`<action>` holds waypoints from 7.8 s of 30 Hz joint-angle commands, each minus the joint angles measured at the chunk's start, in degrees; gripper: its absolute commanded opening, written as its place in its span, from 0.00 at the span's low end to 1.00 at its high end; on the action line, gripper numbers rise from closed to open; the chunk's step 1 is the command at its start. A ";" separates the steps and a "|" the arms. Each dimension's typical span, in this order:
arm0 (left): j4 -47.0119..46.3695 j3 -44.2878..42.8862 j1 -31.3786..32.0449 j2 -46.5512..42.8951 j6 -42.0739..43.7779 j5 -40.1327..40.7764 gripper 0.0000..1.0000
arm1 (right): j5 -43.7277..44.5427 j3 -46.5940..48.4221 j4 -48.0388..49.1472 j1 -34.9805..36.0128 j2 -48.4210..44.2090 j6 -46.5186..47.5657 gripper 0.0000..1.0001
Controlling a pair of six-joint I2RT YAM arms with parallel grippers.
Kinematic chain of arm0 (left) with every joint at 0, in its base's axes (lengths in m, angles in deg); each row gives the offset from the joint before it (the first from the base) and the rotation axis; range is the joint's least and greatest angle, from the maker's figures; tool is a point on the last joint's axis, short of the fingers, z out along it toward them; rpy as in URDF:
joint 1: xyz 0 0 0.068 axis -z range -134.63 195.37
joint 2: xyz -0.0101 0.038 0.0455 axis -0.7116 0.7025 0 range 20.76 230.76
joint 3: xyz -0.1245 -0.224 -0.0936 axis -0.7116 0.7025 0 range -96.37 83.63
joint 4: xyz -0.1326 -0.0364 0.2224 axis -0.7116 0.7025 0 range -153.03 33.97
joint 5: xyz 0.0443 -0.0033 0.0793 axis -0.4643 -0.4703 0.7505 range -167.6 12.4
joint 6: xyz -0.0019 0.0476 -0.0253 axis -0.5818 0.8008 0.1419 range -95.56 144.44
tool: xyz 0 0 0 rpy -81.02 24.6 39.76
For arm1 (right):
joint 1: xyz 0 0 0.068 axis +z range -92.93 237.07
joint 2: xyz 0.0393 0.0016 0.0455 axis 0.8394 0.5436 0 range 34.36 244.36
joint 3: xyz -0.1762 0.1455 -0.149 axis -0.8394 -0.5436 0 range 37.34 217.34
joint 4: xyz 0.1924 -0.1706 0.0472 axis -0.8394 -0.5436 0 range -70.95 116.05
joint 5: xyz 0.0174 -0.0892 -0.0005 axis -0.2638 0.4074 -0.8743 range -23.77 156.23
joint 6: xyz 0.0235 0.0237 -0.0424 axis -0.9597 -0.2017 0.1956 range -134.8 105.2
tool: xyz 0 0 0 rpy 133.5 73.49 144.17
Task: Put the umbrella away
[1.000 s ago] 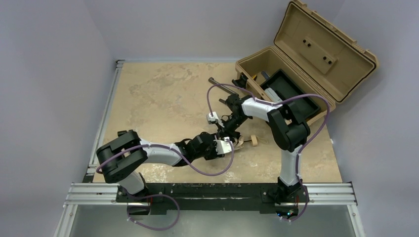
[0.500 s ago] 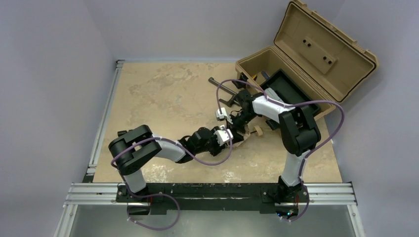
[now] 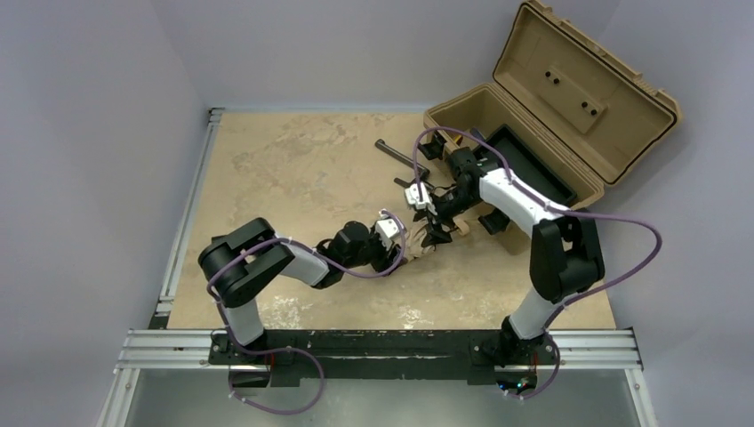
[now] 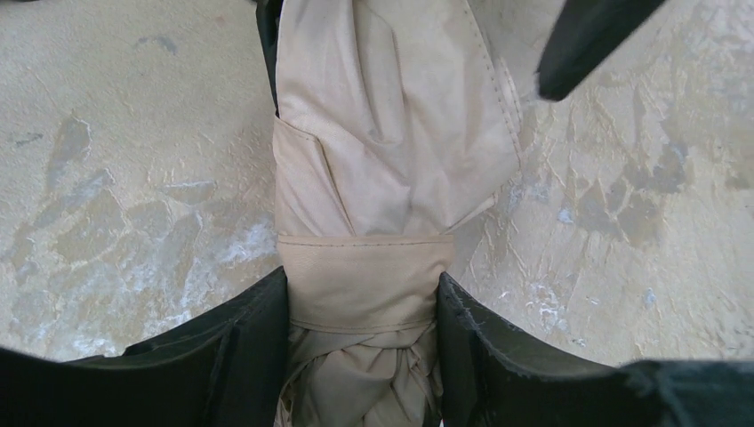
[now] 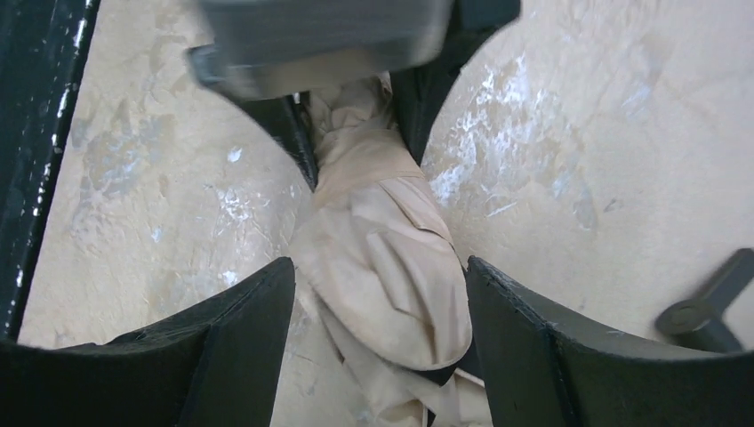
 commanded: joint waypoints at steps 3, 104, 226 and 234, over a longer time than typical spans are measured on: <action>18.47 5.35 -2.67 7.51 -6.22 -6.17 0.00 | -7.03 -6.16 -3.11 -1.65 -9.52 20.37 0.75; 21.38 12.88 -11.37 -33.47 -26.57 -6.80 0.00 | 11.64 3.92 6.11 12.90 29.90 -29.75 0.00; 26.03 0.00 -16.42 -18.62 -36.22 -8.71 0.53 | 19.52 -25.13 17.55 5.97 -19.47 -7.91 0.00; 21.68 1.33 -16.28 -16.04 -38.77 -10.68 0.45 | 20.84 -22.15 28.29 12.43 -16.35 -18.30 0.00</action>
